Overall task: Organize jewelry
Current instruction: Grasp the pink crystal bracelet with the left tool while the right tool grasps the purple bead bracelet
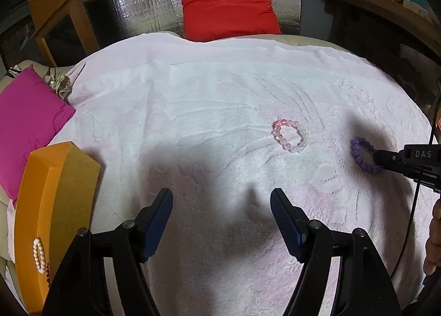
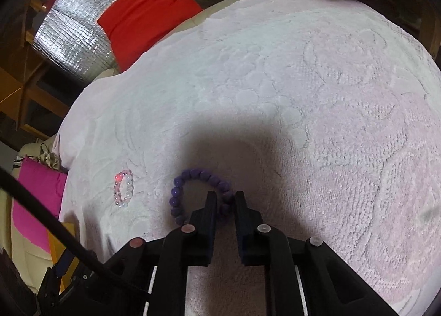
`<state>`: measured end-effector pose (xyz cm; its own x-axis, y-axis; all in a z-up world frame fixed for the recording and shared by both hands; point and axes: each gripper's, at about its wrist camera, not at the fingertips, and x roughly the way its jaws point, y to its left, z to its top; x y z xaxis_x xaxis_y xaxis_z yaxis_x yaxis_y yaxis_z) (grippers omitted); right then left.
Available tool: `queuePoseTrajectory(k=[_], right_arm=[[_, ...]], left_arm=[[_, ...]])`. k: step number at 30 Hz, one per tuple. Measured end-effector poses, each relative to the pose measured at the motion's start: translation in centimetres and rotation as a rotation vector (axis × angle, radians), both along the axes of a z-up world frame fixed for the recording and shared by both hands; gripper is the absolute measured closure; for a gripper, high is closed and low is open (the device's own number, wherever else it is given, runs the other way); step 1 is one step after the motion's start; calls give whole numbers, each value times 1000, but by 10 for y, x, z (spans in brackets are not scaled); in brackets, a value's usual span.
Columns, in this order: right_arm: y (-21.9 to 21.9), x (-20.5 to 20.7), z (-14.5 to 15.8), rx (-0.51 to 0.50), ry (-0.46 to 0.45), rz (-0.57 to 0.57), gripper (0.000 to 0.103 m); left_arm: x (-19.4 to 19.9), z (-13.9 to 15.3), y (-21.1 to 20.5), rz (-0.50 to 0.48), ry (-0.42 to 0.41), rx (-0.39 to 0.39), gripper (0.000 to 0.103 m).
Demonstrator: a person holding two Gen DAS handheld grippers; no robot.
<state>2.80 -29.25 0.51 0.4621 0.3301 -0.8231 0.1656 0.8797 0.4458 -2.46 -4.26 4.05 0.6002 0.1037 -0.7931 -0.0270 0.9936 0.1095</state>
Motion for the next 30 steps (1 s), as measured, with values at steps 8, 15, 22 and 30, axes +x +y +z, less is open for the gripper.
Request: queuePoseTrajectory(k=[8, 15, 22, 30], right_arm=[[-1, 1, -2, -19, -25, 30, 88], [13, -2, 4, -112, -76, 81, 92], [1, -7, 18, -9, -97, 58, 93], [-19, -3, 16, 86, -43, -8, 93]], left_arm=[[6, -4, -12, -15, 15, -3, 29], [7, -14, -16, -12, 29, 47, 29], [15, -15, -12, 6, 61, -9, 29], [60, -16, -27, -1, 70, -124, 29]])
